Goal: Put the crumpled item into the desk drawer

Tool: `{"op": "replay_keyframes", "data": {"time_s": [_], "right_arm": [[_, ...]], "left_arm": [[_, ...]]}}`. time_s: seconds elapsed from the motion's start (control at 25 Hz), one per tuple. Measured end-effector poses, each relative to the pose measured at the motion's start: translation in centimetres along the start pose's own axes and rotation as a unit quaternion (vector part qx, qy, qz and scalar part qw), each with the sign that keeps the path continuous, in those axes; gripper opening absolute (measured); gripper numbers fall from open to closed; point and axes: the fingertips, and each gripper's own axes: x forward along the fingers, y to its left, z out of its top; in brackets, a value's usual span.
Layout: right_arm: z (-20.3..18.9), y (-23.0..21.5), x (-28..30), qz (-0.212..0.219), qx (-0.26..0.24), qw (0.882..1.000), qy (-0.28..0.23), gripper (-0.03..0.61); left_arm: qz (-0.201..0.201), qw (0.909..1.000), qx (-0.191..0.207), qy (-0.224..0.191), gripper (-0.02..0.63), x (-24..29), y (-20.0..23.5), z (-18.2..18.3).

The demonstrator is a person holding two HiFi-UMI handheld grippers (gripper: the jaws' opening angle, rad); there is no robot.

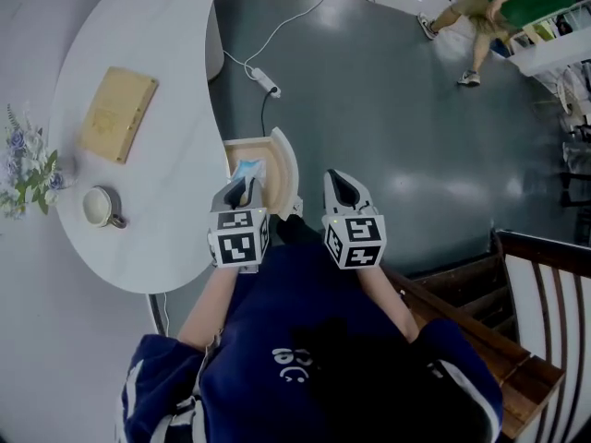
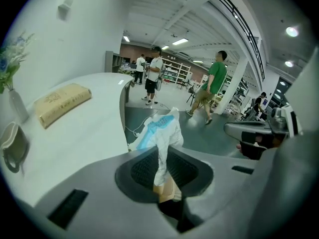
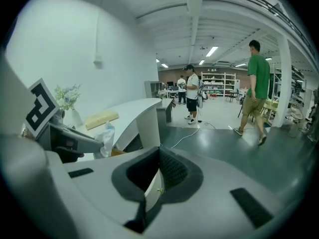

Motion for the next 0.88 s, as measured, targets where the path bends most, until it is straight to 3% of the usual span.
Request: {"op": "replay_keyframes", "data": {"time_s": [0.44,0.88], "right_arm": [[-0.5,-2.2,1.5,0.022,0.012,1.0,0.018,0.006],[-1.8,-3.7,0.6,0.009,0.021,0.999,0.031,0.007]], "left_arm": [[0.016,0.9975,-0.018,0.066,0.052,5.3,0.2,-1.7],[0.022,0.9911,0.012,0.131,0.052,10.9,0.1,-5.4]]}}
